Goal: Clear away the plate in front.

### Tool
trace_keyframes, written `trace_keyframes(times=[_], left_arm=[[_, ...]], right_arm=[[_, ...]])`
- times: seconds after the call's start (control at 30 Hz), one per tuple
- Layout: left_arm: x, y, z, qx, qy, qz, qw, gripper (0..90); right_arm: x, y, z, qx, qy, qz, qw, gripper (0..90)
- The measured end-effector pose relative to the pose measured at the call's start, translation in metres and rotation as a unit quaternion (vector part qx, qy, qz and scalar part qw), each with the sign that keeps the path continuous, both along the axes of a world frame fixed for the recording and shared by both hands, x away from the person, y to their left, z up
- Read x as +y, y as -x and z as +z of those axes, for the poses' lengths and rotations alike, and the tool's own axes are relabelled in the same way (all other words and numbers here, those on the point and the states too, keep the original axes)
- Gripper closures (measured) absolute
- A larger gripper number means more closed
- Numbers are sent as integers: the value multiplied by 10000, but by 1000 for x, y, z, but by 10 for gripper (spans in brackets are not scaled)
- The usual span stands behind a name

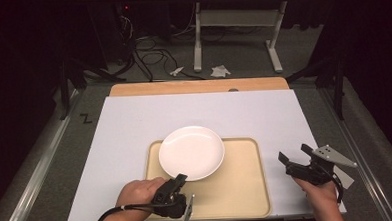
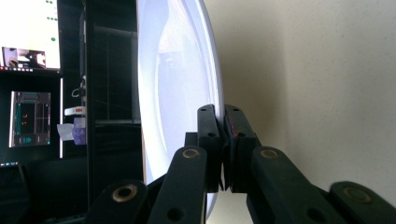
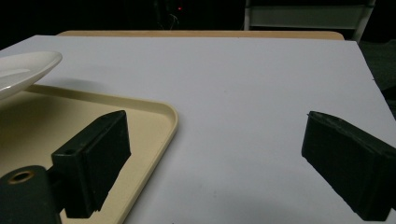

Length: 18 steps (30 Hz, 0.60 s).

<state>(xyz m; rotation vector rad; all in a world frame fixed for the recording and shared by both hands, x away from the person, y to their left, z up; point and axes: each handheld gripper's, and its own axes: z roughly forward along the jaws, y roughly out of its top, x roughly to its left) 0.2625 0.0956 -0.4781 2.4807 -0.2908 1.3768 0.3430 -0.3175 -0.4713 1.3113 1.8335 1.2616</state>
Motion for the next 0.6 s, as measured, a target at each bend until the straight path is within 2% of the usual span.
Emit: trace_keyframes(times=[0.23,0.37,0.6], left_arm=[[-5,3,-1,84,46,-117,9999,869],[-10,7,-5,116,-32,-240,9996,869],[-18,16,-10,297,-67,-434,9986,869]], right_arm=[[0,0,0,1,13,-2,10000,85],[0,0,0,4,7,-7,10000,85],[-1,0,0,-12,20,4,10000,85]])
